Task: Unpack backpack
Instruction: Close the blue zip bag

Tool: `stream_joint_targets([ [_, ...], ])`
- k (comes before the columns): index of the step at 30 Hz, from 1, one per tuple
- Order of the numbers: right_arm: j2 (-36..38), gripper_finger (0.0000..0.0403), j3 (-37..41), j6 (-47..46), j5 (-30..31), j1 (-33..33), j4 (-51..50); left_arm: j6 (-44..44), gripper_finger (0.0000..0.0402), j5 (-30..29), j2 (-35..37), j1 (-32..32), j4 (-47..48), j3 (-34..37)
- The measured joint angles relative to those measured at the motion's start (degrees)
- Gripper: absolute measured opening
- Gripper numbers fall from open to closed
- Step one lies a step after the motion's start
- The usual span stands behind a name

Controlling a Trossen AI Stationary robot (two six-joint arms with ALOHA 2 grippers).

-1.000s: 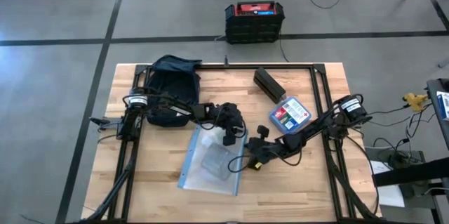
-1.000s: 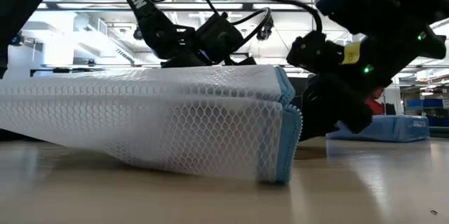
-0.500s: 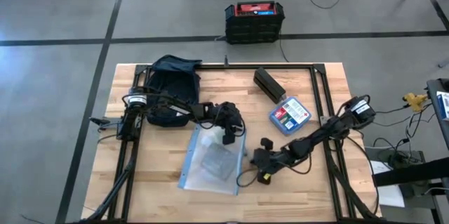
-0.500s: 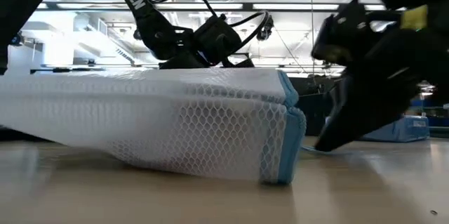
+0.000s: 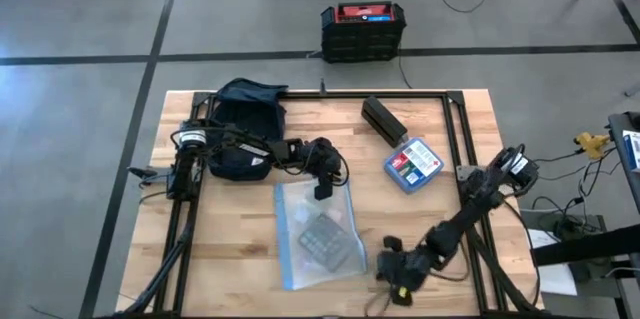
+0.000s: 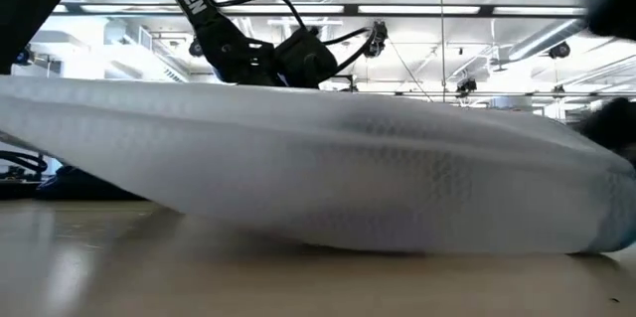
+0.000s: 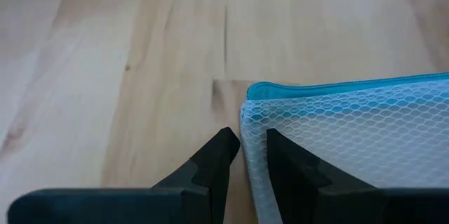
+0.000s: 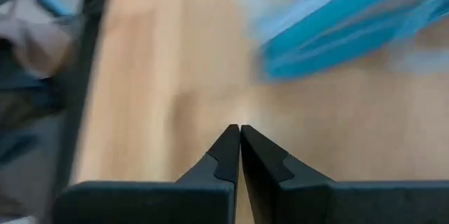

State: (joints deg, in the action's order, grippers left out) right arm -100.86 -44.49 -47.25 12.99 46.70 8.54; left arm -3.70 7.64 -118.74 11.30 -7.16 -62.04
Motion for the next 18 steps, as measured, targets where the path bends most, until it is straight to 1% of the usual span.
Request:
stream_joint_targets([
  [3,0.0,0.0000,0.0,-6.5,1.4,3.5,-0.1,-1.1,0.0080,-0.4,0.1,0.1,0.7,0.0],
  [4,0.0,0.0000,0.0,-8.6,2.9,4.5,-0.3,-1.4,0.0080,-0.5,0.1,0.1,0.7,0.0],
  [6,0.0,0.0000,-0.1,-11.5,8.4,6.4,-1.6,-1.7,0.0080,-0.4,0.2,0.1,0.7,0.0],
  [8,0.0,0.0000,-0.1,-12.2,14.8,7.3,-2.5,-2.3,0.0080,0.3,0.8,0.2,1.1,0.0],
  [11,0.0,0.0000,-0.1,-11.1,22.4,6.8,-3.1,-2.5,0.0080,0.9,2.7,0.3,2.3,0.2],
  [13,-0.2,0.0000,-0.1,-8.8,26.2,5.3,-2.9,-2.6,0.0080,0.6,5.0,0.3,4.4,0.5],
  [15,-0.5,0.0000,-0.1,-6.1,28.3,3.4,-2.9,-2.7,0.0080,0.3,7.7,0.1,7.4,0.8],
  [18,-1.4,0.0000,-0.1,-2.1,28.9,-0.3,-2.8,-2.3,0.0080,0.4,12.5,-0.8,8.9,0.8],
])
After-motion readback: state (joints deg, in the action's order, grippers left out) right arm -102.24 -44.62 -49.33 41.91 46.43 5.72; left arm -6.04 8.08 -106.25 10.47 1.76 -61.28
